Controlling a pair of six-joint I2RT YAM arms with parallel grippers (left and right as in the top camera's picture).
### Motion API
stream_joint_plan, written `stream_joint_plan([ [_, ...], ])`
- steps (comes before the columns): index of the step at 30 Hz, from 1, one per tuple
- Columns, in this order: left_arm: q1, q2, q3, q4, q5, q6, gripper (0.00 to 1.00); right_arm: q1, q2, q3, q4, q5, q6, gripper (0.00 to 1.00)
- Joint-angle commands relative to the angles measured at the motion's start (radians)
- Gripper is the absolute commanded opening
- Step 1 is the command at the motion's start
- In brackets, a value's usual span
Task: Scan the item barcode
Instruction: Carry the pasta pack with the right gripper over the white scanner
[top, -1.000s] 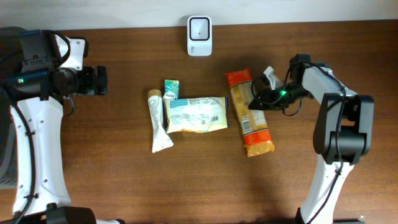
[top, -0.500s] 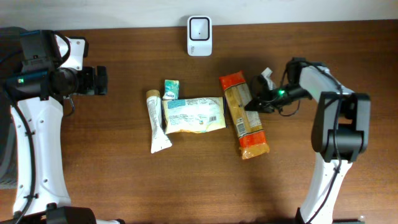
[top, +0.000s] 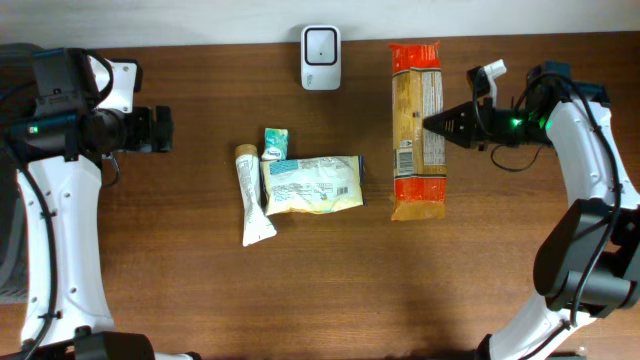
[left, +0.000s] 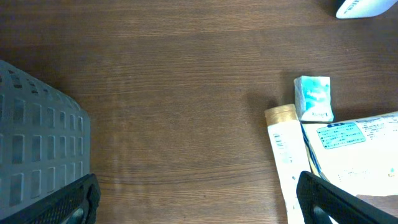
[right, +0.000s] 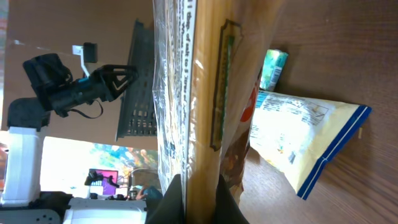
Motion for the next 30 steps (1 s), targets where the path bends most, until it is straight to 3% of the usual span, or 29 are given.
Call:
stream_joint_plan([
  [1, 0.001, -0.026, 0.001, -0.002, -0.004, 0.013, 0.99, 0.032, -0.029, 0.052, 0.004, -0.004, -0.002, 0.04],
  [3, 0.001, -0.026, 0.001, -0.001, -0.004, 0.013, 0.99, 0.085, -0.029, 0.11, 0.04, 0.166, 0.08, 0.04],
  [5, 0.001, -0.026, 0.001, -0.002, -0.004, 0.013, 0.99, 0.159, -0.029, 0.201, 0.098, 0.465, 0.21, 0.04],
  [8, 0.001, -0.026, 0.001, -0.001, -0.004, 0.013, 0.99, 0.304, -0.029, 0.294, 0.186, 0.901, 0.221, 0.04],
  [9, 0.001, -0.026, 0.001, -0.002, -0.004, 0.013, 0.99, 0.369, -0.029, 0.299, 0.245, 1.076, 0.209, 0.04],
  [13, 0.001, -0.026, 0.001, -0.001, -0.004, 0.013, 0.99, 0.568, -0.014, 0.298, 0.431, 1.458, -0.07, 0.04],
  [18, 0.001, -0.026, 0.001, -0.002, -0.004, 0.013, 0.99, 0.634, 0.051, 0.297, 0.715, 1.541, -0.327, 0.04],
  [23, 0.001, -0.026, 0.001, -0.001, -0.004, 0.013, 0.99, 0.635, 0.121, 0.297, 1.028, 1.563, -0.412, 0.04],
  [27, 0.001, -0.026, 0.001, -0.002, -0.004, 0.013, 0.99, 0.65, 0.193, 0.298, 1.332, 1.564, -0.603, 0.04],
  [30, 0.001, -0.026, 0.001, -0.001, -0.004, 0.013, 0.99, 0.669, 0.234, 0.298, 1.476, 1.558, -0.644, 0.04],
])
